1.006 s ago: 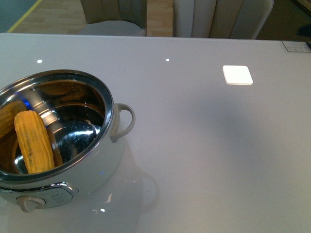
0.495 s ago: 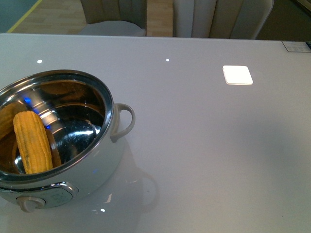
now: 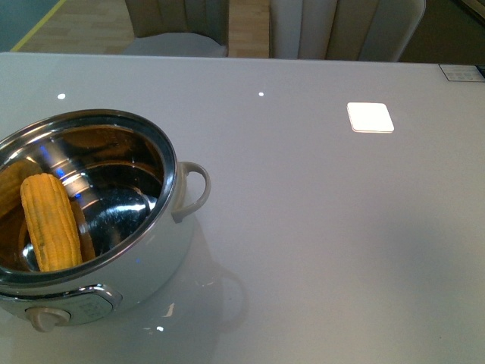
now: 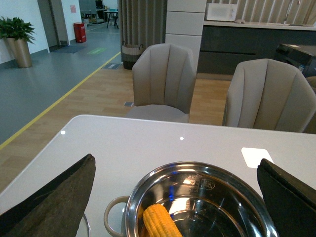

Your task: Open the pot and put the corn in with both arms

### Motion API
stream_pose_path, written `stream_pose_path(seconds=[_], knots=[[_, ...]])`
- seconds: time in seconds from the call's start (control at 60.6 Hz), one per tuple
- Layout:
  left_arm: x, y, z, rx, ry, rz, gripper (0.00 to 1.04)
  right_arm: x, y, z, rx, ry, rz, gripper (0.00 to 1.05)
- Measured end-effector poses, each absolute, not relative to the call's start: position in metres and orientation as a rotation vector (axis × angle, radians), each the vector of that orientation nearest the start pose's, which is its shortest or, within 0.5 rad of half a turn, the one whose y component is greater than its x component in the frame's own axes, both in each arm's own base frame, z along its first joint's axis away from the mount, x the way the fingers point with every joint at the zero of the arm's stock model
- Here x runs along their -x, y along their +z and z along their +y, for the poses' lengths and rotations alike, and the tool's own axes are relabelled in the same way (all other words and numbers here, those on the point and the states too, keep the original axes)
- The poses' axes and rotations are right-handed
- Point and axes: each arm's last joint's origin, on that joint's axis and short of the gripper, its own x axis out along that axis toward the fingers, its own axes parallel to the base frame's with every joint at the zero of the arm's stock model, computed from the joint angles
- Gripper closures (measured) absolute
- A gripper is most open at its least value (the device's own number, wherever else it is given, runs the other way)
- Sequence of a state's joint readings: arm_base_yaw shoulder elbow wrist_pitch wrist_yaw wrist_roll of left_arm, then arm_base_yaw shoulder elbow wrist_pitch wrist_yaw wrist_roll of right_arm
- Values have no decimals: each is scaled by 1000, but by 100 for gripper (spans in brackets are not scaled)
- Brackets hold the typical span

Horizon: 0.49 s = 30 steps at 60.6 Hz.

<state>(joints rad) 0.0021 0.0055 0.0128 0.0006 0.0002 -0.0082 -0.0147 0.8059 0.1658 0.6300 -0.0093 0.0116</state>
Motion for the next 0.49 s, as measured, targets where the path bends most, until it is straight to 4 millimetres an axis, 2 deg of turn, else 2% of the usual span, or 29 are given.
stream_pose_path(seconds=[0.049, 0.495], knots=[[-97, 167, 0, 8, 2, -8, 7, -162, 193, -1, -7, 5, 7, 103], [-97, 167, 0, 8, 2, -8, 7, -135, 176, 0, -6, -3, 9, 103]])
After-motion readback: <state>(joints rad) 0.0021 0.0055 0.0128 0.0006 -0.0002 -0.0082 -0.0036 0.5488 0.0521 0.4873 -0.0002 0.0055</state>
